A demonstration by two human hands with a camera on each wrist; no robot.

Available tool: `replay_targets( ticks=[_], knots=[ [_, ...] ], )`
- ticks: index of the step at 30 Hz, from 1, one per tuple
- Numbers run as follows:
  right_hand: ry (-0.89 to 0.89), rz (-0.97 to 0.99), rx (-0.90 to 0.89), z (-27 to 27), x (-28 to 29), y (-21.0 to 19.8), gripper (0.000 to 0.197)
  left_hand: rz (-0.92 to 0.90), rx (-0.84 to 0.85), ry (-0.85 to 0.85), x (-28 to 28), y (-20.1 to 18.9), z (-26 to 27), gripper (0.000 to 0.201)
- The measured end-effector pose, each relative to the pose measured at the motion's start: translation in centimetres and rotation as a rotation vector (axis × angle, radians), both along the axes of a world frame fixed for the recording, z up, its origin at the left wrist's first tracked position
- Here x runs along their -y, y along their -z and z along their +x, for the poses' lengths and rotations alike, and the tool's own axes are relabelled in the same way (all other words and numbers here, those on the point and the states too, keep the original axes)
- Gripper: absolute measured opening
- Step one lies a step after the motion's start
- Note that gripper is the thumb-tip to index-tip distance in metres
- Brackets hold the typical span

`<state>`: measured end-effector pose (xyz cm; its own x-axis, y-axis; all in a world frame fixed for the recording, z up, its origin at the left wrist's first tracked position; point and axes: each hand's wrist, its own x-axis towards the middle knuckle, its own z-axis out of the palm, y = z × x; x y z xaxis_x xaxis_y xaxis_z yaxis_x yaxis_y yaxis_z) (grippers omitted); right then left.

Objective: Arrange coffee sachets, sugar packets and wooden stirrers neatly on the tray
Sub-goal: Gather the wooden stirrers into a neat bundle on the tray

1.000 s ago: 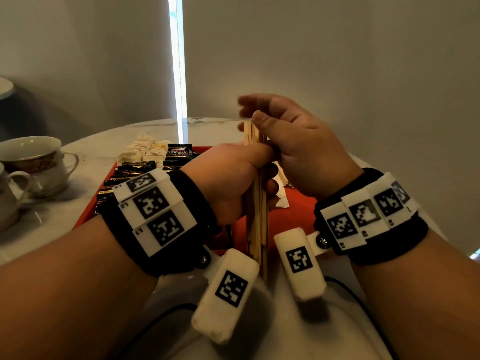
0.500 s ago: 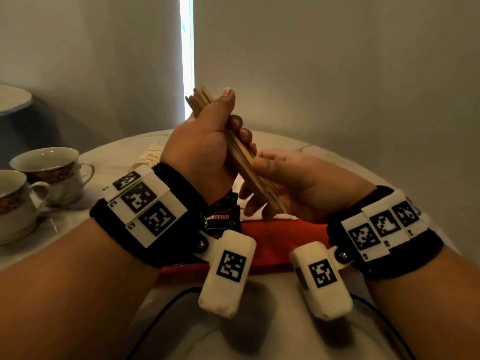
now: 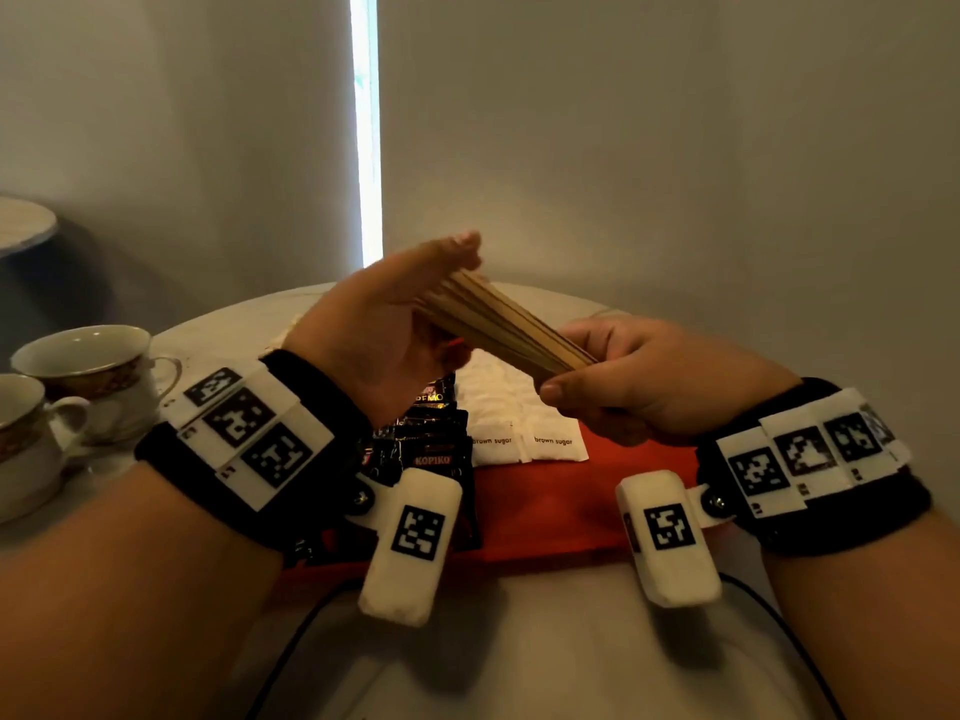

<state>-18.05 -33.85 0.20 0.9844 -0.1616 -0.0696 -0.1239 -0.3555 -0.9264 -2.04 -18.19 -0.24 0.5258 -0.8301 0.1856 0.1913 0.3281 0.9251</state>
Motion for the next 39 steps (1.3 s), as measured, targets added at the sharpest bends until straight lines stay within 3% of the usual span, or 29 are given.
replay_targets(
  ticks=[2, 4, 6, 10, 12, 13, 16, 18, 21, 25, 29, 32, 33, 38, 39],
  knots=[
    [0.009, -0.026, -0.054, -0.2, 0.3, -0.1, 0.012, -0.025, -0.022, -0.048, -0.2, -0.3, 0.7, 0.026],
    [0.004, -0.082, -0.102, -0.4, 0.4, -0.1, 0.016, -0.026, 0.129, -0.171, -0.4, -0.7, 0.5, 0.017],
    [0.017, -0.163, -0.147, -0.7, 0.2, -0.4, 0.018, -0.017, 0.388, -0.307, -0.7, -1.1, -0.5, 0.016],
    [0.039, -0.362, -0.223, -1.0, -0.5, -1.0, 0.014, -0.051, 1.032, -0.517, -1.8, -1.8, -2.8, 0.037],
    [0.026, -0.397, -0.23, -1.2, -1.0, -1.4, 0.01, 0.036, 1.305, -0.43, -2.1, -2.1, -4.1, 0.043],
    [0.017, -0.393, -0.225, -1.2, -1.2, -1.6, 0.009, 0.175, 1.382, -0.347, -2.0, -2.2, -4.7, 0.05],
    [-0.013, -0.473, -0.21, -1.3, -1.7, -2.0, 0.011, 0.612, 1.473, -0.176, -1.5, -1.8, -5.5, 0.067],
    [-0.042, -0.508, -0.194, -1.1, -2.0, -2.0, 0.013, 0.737, 1.541, -0.172, -1.5, -1.9, -5.7, 0.058],
    [-0.051, -0.505, -0.154, -0.8, -1.9, -1.9, 0.01, 0.785, 1.643, -0.164, -1.7, -1.9, -5.9, 0.035],
    [-0.052, -0.388, -0.134, -0.9, -1.3, -2.0, 0.014, 0.787, 1.634, -0.04, -1.7, -2.0, -6.2, 0.015],
    [-0.074, -0.147, -0.111, -1.3, -0.2, -2.2, 0.024, 0.72, 1.524, 0.017, -1.8, -2.2, -6.3, 0.023],
    [-0.11, 0.202, 0.018, -1.5, 0.5, -2.2, 0.083, 0.63, 1.423, -0.031, -1.9, -2.1, -6.1, 0.018],
    [-0.056, 0.271, 0.095, -1.6, 0.6, -2.2, 0.09, 0.597, 1.374, -0.051, -1.9, -2.0, -6.0, 0.018],
    [0.542, 0.207, 0.678, -1.2, 0.8, -2.3, 0.056, 0.388, 0.94, -0.041, -1.2, -1.6, -5.6, 0.021],
    [0.631, 0.188, 0.797, -1.1, 0.9, -2.3, 0.051, 0.376, 0.913, -0.051, -1.1, -1.5, -5.5, 0.021]
  ],
)
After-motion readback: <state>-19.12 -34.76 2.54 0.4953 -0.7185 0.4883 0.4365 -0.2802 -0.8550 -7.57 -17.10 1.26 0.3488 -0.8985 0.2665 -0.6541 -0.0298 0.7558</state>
